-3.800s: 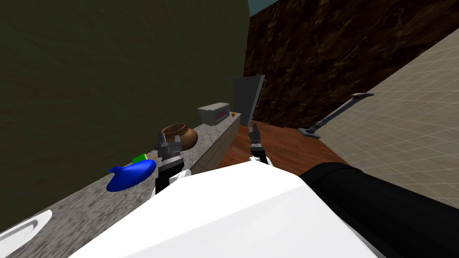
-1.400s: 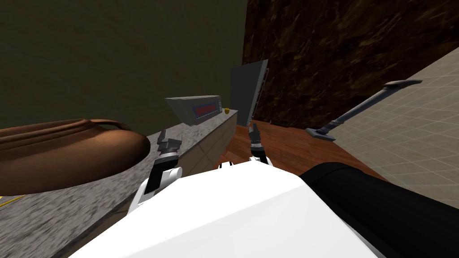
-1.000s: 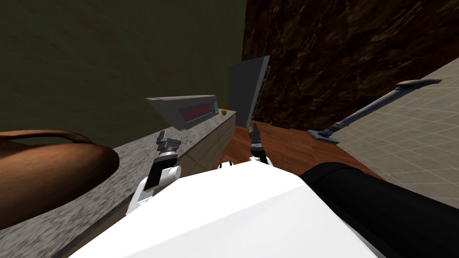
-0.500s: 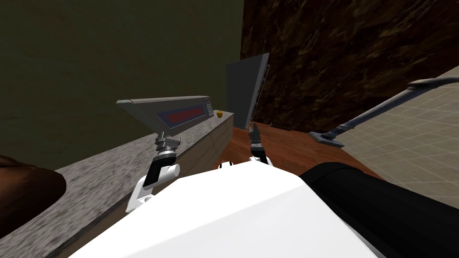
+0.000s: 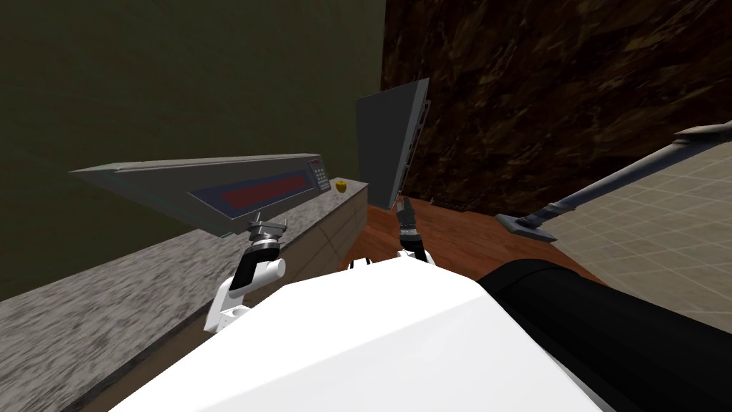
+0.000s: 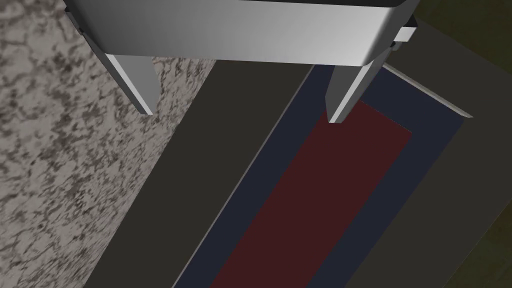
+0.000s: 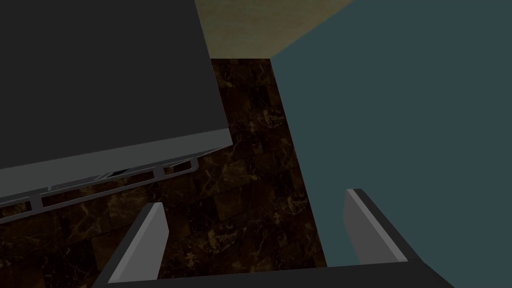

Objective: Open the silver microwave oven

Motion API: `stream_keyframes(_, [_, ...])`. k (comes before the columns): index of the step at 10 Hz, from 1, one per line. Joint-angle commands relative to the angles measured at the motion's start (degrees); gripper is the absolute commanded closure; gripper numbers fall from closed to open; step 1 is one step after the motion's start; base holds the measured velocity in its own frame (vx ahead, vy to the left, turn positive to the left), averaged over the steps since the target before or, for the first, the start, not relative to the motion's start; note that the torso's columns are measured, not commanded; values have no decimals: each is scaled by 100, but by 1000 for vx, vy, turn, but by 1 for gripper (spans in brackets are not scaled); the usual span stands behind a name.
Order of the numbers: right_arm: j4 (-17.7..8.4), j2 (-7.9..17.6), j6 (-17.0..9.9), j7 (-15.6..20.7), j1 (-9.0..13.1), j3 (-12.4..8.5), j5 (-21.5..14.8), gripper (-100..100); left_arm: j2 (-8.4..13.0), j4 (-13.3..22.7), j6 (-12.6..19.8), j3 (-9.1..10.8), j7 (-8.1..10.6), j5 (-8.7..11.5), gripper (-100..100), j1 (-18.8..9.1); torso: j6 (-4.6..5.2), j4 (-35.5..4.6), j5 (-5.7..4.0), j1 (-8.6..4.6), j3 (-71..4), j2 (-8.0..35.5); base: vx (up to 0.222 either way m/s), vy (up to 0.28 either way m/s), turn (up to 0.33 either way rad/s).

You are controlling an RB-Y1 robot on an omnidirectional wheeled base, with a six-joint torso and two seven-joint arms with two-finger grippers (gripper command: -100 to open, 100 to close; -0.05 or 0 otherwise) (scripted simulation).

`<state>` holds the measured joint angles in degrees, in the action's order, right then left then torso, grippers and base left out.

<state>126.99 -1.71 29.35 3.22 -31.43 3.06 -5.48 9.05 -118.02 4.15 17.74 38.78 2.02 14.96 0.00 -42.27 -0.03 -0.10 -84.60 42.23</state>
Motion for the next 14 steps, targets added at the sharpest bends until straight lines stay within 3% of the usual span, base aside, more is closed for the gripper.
stream_keyframes(1, [0, 1, 0, 0, 0, 0, 0, 0, 135, 145, 373, 164, 381, -13, -100, -186, 0, 2, 4, 19, -3, -5, 240, -171, 2])
stream_keyframes(7, [0, 0, 0, 0, 1, 0, 0, 0, 607, 492, 1125, 514, 1182, -48, -100, -579, -1, -6, 6, 20, 15, 25, 211, -229, 3])
stream_keyframes(11, [0, 1, 0, 0, 1, -1, 0, 0, 778, 671, 1516, 697, 1599, -66, -100, -784, 0, 0, 5, 13, 2, 4, 172, -155, 2])
stream_keyframes(13, [0, 2, 0, 0, 2, -2, 0, 0, 754, 647, 1455, 667, 1537, -67, -100, -756, -1, -9, 7, 30, 21, 36, 39, -49, 2])
stream_keyframes(14, [0, 2, -1, 0, 3, -2, 0, 0, 753, 646, 1453, 665, 1535, -66, 100, -756, -2, -12, 13, 43, 25, 41, 8, -8, -1])
